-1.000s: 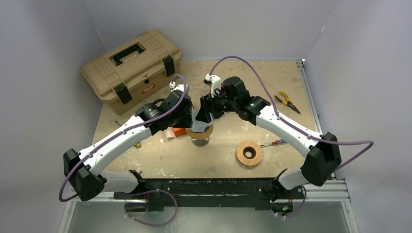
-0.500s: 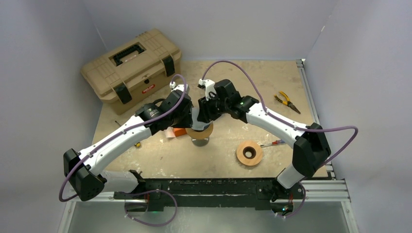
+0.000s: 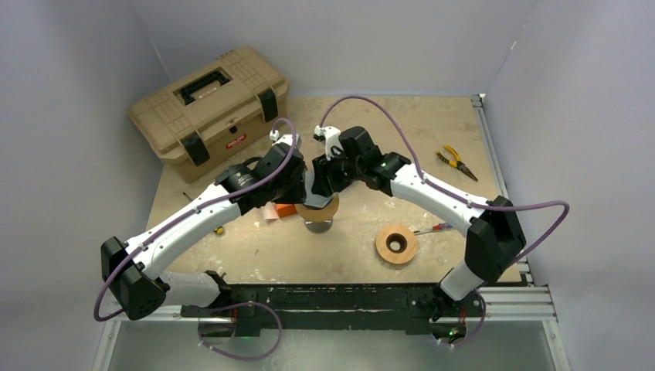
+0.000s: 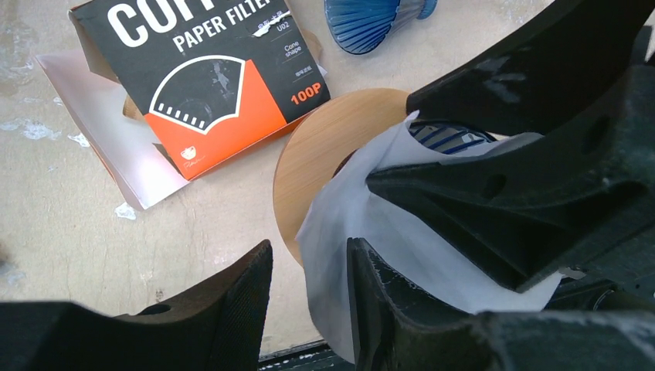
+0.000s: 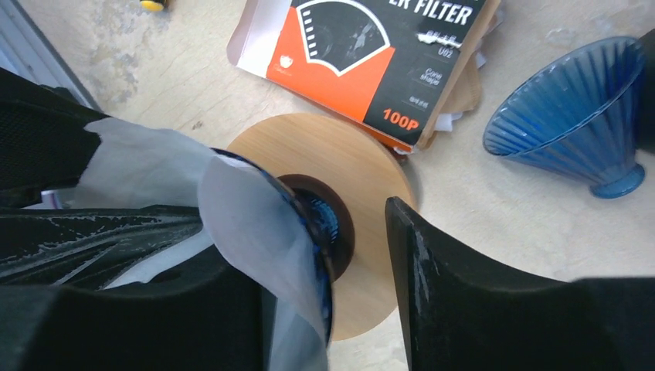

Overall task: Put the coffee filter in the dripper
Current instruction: Place the coffee filter in the coffee dripper.

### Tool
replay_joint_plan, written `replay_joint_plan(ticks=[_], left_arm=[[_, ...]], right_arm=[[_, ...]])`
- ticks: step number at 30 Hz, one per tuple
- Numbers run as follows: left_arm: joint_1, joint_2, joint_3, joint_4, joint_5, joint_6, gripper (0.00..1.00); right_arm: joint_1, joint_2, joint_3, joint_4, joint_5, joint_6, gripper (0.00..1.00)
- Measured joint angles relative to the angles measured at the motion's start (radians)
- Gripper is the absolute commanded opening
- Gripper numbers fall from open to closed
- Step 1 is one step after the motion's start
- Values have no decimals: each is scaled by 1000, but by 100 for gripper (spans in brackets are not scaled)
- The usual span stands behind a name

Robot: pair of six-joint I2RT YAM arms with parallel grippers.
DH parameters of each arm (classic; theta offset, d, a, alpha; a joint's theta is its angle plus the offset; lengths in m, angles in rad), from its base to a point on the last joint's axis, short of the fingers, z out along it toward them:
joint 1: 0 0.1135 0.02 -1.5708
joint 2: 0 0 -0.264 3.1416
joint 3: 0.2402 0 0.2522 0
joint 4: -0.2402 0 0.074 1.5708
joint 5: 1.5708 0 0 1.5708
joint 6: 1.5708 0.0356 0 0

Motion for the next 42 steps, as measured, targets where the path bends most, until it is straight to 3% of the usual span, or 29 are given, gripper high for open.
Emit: replay_joint_plan(ticks=[5, 15, 33, 38, 42], left_arm=[[0, 0, 0, -3, 1, 0, 40], [0, 0, 0, -3, 2, 0, 43], [0, -69, 21, 7, 3, 0, 82], [0, -106, 21, 34, 5, -1, 99], [0, -143, 16, 89, 23, -1, 100]], right_arm=[[-1, -18, 10, -34, 15, 16, 71], [-36, -133, 10, -72, 11, 66, 72], [-161, -239, -34, -18, -192, 139, 84], [-171, -261, -42, 16, -203, 155, 88], [-185, -279, -58, 31, -215, 168, 92]])
